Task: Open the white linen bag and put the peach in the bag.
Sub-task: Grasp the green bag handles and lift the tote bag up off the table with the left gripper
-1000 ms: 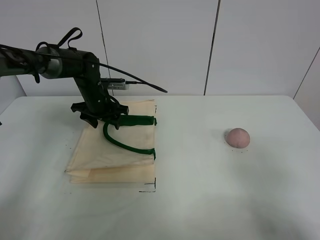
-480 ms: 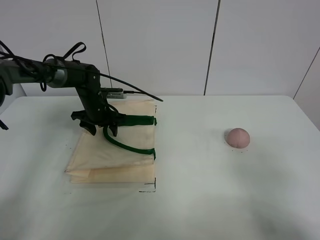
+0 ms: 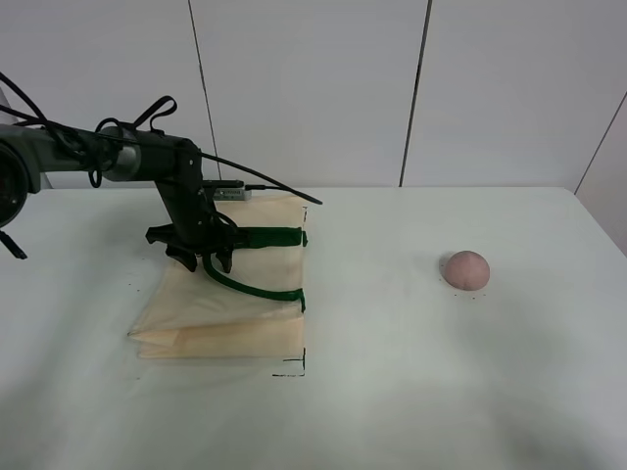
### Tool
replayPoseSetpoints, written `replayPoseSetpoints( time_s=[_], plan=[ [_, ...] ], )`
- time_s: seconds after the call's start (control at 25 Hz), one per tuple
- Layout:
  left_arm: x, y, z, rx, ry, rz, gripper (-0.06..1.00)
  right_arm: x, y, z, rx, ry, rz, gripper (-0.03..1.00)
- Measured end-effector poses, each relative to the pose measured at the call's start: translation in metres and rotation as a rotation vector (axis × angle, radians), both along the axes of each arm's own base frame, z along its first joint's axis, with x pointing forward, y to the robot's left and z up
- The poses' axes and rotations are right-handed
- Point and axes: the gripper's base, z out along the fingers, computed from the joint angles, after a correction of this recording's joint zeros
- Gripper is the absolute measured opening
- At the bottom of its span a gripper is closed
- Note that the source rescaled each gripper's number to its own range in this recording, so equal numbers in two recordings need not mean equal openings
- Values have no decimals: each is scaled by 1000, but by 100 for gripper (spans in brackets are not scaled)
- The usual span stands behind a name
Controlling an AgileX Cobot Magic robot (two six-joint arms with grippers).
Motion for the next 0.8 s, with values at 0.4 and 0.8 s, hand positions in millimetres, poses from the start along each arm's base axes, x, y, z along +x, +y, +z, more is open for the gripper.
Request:
replayPoseSetpoints(
  time_s=[0.4, 0.8],
  plan=[
    [0, -3, 0, -14, 12, 21, 0, 0, 0, 0, 0, 0, 0, 100],
    [-3, 0, 63, -2, -30, 16, 0, 0, 0, 0, 0, 0, 0, 100]
  ],
)
